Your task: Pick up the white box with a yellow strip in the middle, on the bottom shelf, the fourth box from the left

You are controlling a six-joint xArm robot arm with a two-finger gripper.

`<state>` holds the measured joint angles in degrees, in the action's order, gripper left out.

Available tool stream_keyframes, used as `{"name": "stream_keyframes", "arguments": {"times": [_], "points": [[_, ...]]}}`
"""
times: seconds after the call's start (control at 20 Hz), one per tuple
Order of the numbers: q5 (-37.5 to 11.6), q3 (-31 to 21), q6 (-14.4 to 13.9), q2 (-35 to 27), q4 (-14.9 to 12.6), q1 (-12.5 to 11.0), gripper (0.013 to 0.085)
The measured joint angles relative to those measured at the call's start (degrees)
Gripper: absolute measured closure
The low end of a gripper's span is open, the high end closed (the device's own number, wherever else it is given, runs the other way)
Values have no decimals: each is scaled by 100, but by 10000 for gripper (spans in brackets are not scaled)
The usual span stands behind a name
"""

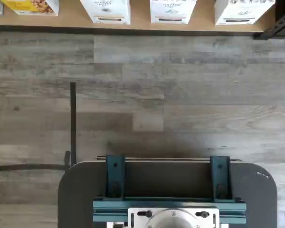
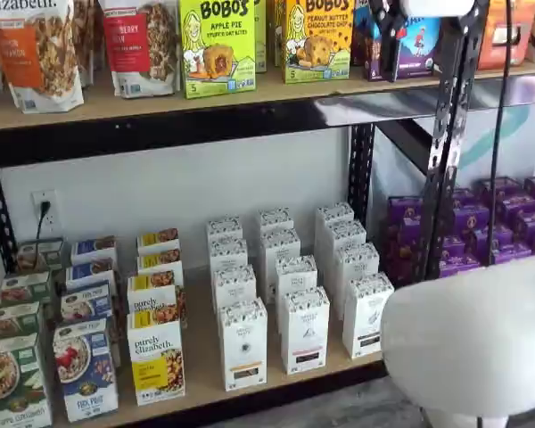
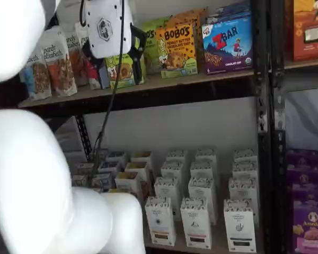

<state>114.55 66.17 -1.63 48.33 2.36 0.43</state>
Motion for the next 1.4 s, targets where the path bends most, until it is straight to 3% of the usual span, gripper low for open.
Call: {"name": "stream_keyframes", "arguments": {"times": [1.4], "points": [[-29,-91,-125,40,41,110,130]]}}
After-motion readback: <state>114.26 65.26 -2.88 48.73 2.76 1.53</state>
